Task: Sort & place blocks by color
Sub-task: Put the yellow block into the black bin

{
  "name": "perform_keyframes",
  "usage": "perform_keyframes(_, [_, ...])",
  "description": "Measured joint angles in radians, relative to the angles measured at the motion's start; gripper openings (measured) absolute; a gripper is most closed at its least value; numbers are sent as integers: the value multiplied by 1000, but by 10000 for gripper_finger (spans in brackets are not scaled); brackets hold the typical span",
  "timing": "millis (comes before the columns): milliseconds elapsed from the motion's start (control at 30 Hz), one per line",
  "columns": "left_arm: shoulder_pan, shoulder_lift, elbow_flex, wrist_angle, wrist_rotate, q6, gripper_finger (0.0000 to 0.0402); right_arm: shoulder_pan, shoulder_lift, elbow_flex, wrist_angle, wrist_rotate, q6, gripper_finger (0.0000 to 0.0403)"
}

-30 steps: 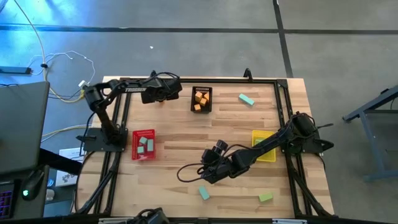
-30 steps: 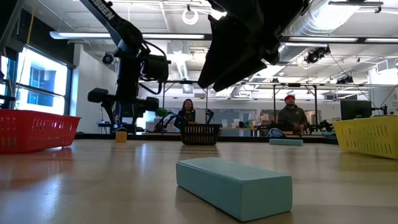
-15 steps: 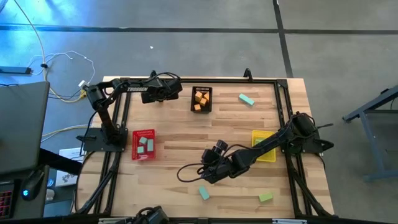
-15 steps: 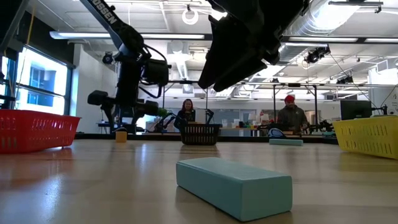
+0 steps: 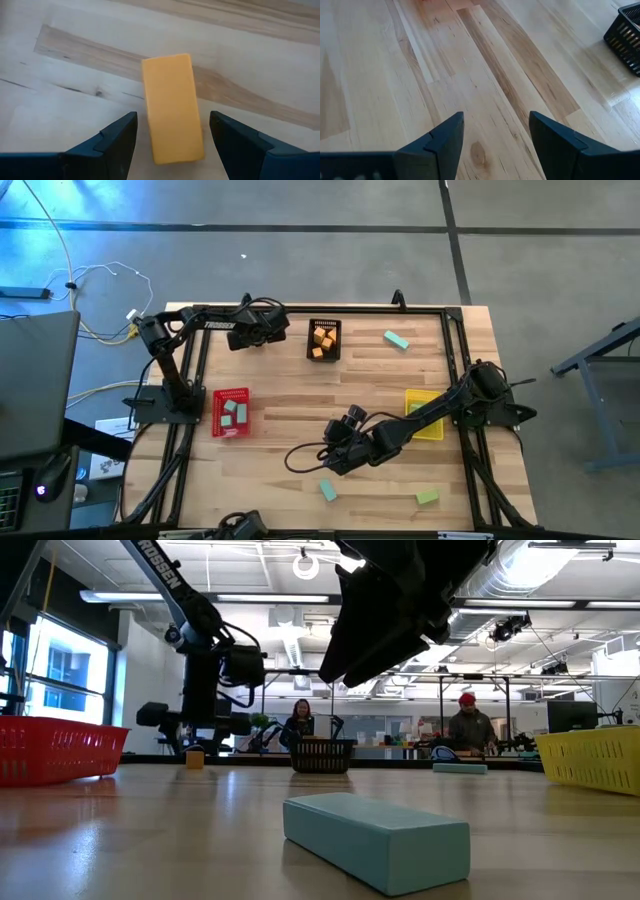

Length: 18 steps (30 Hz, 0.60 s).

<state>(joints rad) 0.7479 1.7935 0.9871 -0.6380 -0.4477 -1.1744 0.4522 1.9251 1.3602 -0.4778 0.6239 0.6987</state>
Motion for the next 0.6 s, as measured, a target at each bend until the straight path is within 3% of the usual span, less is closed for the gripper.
perform_keyframes(200, [-1, 0, 0, 34, 2, 124, 236, 0, 0, 0, 0, 0, 0, 210])
perform_keyframes(333, [1, 0, 0, 35, 2, 111, 230, 0, 0, 0, 0, 0, 0, 210])
perform_keyframes(600, [11, 0, 0, 28, 29, 176, 162, 0, 0, 0, 0, 0, 0, 210])
